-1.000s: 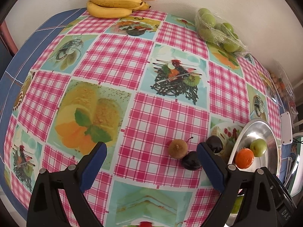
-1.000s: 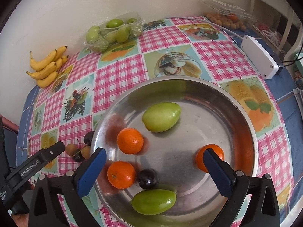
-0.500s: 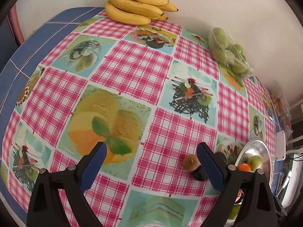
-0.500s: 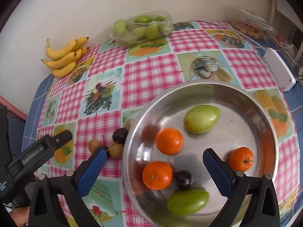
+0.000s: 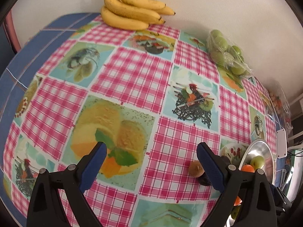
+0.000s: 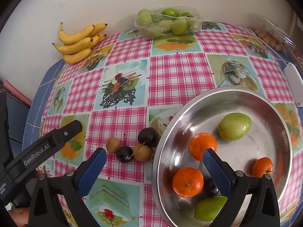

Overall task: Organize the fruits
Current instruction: 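Move both grippers back toward the remaining kiwis and plums, then grasp a brown kiwi with the left gripper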

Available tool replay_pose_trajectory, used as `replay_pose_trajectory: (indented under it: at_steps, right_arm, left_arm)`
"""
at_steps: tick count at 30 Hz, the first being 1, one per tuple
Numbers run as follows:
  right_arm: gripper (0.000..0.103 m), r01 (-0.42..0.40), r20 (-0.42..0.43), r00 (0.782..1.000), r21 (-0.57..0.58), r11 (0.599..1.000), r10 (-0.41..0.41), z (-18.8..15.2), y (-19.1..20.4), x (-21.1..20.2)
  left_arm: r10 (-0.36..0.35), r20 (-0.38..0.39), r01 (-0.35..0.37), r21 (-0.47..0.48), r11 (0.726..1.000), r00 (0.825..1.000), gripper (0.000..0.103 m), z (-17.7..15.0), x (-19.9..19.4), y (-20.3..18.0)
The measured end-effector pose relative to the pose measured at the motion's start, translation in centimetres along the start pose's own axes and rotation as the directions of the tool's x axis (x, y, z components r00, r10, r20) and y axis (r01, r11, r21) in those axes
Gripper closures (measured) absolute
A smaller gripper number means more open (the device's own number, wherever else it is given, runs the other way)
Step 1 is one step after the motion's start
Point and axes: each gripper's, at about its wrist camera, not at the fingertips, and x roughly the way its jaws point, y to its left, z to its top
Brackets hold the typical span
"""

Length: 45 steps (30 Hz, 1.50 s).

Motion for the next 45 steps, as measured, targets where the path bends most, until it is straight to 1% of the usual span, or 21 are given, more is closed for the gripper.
replay_pose_trajectory:
  at_steps: [3, 8, 11, 16, 19, 23, 25, 26, 29, 30, 32, 34, 36, 40, 41, 42, 45]
  right_arm:
    - [0.000, 0.015, -0.002, 1.000, 0.008, 1.000, -0.015, 0.4, 0.1, 0.3]
    - [0.000, 0.035, -0.032, 0.999, 0.015, 0.999, -0.035, 1.0, 0.0, 1.2]
    - [0.000, 0.053, -0.046, 0.998, 0.021, 0.998, -0.052, 1.1, -0.2, 1.6]
    - [0.000, 0.063, -0.045, 0.997, 0.039, 0.997, -0.062, 1.7, -0.8, 1.8]
    - [0.000, 0.069, -0.042, 0.997, 0.048, 0.996, -0.067, 2.1, -1.2, 1.6]
    - [0.000, 0.099, -0.022, 0.995, 0.054, 0.994, -0.098, 2.4, -1.4, 0.9]
    - [0.000, 0.094, -0.015, 0.995, 0.063, 0.994, -0.094, 2.5, -1.7, 0.6]
    - [0.000, 0.095, -0.014, 0.995, 0.071, 0.993, -0.094, 2.5, -1.9, 0.5]
    - [0.000, 0.113, -0.017, 0.994, 0.091, 0.989, -0.112, 2.6, -2.6, 0.2]
    - [0.000, 0.109, -0.019, 0.994, 0.097, 0.989, -0.108, 2.6, -2.8, 0.2]
    - [0.000, 0.104, -0.021, 0.995, 0.109, 0.989, -0.102, 2.7, -3.2, 0.1]
    - [0.000, 0.105, -0.020, 0.994, 0.119, 0.987, -0.103, 2.7, -3.5, 0.0]
    - [0.000, 0.101, -0.018, 0.995, 0.128, 0.987, -0.100, 2.7, -3.7, -0.1]
    - [0.000, 0.098, -0.015, 0.995, 0.133, 0.986, -0.097, 2.7, -3.8, -0.3]
    - [0.000, 0.097, -0.015, 0.995, 0.133, 0.986, -0.096, 2.7, -3.8, -0.3]
    - [0.000, 0.097, -0.015, 0.995, 0.133, 0.986, -0.095, 2.6, -3.8, -0.3]
    - [0.000, 0.097, -0.016, 0.995, 0.133, 0.986, -0.096, 2.6, -3.8, -0.3]
  left_arm:
    - [-0.048, -0.036, 0.046, -0.043, 0.998, 0.998, 0.007, 0.1, 0.9, 0.4]
    - [-0.035, -0.038, 0.033, -0.048, 0.998, 0.999, 0.007, 0.4, 1.5, 0.4]
    - [-0.042, -0.045, 0.039, -0.061, 0.997, 0.998, 0.007, 0.5, 1.8, 0.5]
    - [-0.051, -0.038, 0.049, -0.044, 0.998, 0.998, 0.007, 0.6, 1.8, 0.0]
    - [-0.077, -0.029, 0.076, -0.039, 0.996, 0.997, 0.008, 0.8, 1.6, -0.3]
    - [-0.087, -0.029, 0.087, -0.003, 0.996, 0.996, 0.009, 0.7, 1.5, -1.3]
    - [-0.095, -0.040, 0.095, 0.015, 0.995, 0.995, 0.017, 0.4, 1.6, -1.7]
    - [-0.098, -0.049, 0.100, 0.020, 0.995, 0.994, 0.024, 0.3, 1.7, -1.9]
    - [-0.109, -0.071, 0.111, 0.025, 0.993, 0.991, 0.027, 0.0, 2.2, -2.4]
    - [-0.118, -0.076, 0.121, 0.027, 0.992, 0.990, 0.032, -0.1, 2.2, -2.5]
    - [-0.135, -0.091, 0.139, 0.032, 0.990, 0.987, 0.040, -0.3, 2.3, -2.9]
    - [-0.144, -0.106, 0.149, 0.043, 0.988, 0.984, 0.043, -0.6, 2.5, -3.4]
    - [-0.158, -0.121, 0.165, 0.049, 0.985, 0.980, 0.049, -0.9, 2.7, -3.7]
    - [-0.202, -0.146, 0.210, 0.042, 0.977, 0.968, 0.054, -1.4, 2.9, -4.3]
    - [-0.209, -0.152, 0.218, 0.040, 0.975, 0.966, 0.059, -1.4, 3.0, -4.5]
    - [-0.214, -0.159, 0.223, 0.041, 0.974, 0.964, 0.062, -1.5, 3.0, -4.6]
    - [-0.208, -0.179, 0.219, 0.043, 0.975, 0.962, 0.063, -1.8, 3.4, -4.9]
